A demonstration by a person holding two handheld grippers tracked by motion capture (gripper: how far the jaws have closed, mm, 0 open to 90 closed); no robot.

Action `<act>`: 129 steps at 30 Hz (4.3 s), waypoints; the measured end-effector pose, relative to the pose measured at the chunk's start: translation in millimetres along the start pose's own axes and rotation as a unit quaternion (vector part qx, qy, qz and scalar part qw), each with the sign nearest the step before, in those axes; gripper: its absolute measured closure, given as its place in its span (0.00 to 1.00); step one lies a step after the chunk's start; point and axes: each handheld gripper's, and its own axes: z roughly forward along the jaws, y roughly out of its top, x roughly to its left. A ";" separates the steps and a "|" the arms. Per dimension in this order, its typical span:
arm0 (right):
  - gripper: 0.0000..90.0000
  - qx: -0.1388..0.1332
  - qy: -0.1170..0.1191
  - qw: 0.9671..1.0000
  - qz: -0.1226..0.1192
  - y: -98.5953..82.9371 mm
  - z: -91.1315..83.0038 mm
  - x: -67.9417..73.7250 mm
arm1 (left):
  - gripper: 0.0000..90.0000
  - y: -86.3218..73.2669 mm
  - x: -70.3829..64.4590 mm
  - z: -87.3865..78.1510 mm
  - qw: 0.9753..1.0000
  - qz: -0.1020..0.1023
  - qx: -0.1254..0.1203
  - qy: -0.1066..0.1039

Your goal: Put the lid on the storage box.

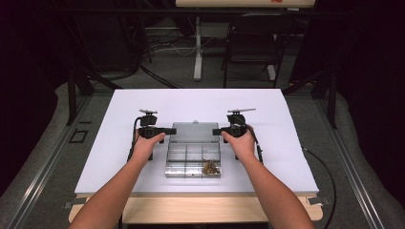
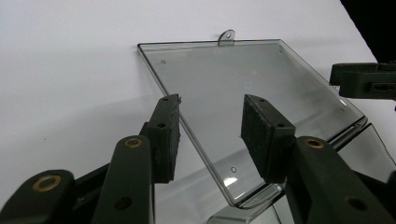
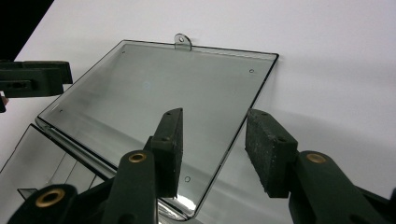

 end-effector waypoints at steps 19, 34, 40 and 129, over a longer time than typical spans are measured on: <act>0.62 0.015 0.010 1.000 0.016 6.4 5.5 -1.6 | 0.62 -1.2 2.3 8.4 1.000 -0.010 0.015 -0.013; 0.59 0.029 0.018 0.999 0.028 5.1 9.6 -5.2 | 0.60 -2.1 4.6 11.4 0.999 -0.019 0.021 -0.016; 0.58 0.035 0.023 0.998 0.040 4.2 10.5 -6.8 | 0.58 -2.7 5.4 12.4 0.999 -0.021 0.026 -0.017; 0.60 -0.011 0.031 0.999 -0.018 11.6 -30.7 23.4 | 0.71 2.8 -23.8 -22.3 0.999 0.029 -0.011 -0.018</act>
